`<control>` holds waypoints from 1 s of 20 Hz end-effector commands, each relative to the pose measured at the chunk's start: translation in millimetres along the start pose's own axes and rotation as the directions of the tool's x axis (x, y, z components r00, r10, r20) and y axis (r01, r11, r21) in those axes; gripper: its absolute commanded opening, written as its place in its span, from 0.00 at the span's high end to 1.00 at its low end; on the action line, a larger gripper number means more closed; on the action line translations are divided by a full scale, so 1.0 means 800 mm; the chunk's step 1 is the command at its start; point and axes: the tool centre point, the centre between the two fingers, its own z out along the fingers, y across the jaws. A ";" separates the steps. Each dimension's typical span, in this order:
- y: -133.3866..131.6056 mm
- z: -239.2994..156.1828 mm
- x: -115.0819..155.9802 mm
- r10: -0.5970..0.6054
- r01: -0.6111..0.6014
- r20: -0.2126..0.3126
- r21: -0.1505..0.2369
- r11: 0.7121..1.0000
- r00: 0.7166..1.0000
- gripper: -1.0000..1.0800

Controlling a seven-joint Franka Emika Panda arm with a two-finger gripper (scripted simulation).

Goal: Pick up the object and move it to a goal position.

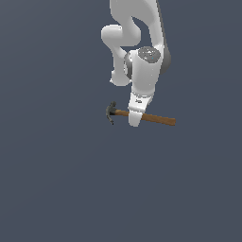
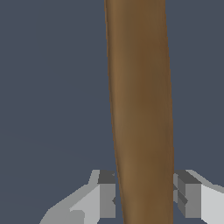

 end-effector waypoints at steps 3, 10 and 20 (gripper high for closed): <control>0.003 -0.061 0.014 0.000 0.000 -0.003 -0.003 1.000 1.000 1.00; 0.009 -0.150 0.034 0.002 -0.002 -0.004 -0.004 1.000 1.000 1.00; 0.018 -0.233 0.053 0.005 -0.005 -0.003 -0.007 1.000 1.000 1.00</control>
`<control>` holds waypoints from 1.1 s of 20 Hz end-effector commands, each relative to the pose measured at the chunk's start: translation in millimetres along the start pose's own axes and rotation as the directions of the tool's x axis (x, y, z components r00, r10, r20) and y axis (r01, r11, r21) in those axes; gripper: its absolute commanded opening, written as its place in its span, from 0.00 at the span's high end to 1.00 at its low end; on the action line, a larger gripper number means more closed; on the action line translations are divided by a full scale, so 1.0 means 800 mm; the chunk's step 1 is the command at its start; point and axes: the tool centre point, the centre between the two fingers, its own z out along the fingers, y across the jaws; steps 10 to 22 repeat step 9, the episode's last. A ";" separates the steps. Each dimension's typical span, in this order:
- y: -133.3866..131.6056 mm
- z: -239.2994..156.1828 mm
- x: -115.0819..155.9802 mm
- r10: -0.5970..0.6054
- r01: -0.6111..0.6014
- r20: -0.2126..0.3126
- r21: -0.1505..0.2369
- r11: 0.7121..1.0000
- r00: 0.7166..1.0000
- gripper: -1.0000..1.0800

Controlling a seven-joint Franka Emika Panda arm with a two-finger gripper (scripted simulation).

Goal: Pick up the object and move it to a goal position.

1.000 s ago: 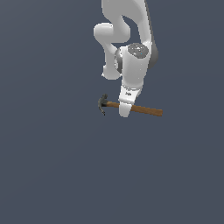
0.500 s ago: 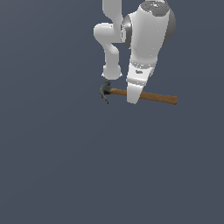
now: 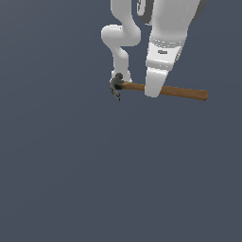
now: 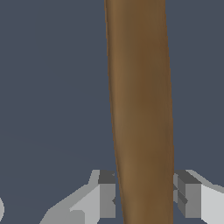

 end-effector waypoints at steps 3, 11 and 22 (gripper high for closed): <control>0.004 -0.024 0.006 0.001 -0.001 -0.001 -0.003 1.000 1.000 1.00; 0.006 -0.032 0.008 0.002 -0.002 0.000 -0.003 1.000 1.000 1.00; 0.006 -0.032 0.008 0.002 -0.002 0.000 -0.003 1.000 1.000 1.00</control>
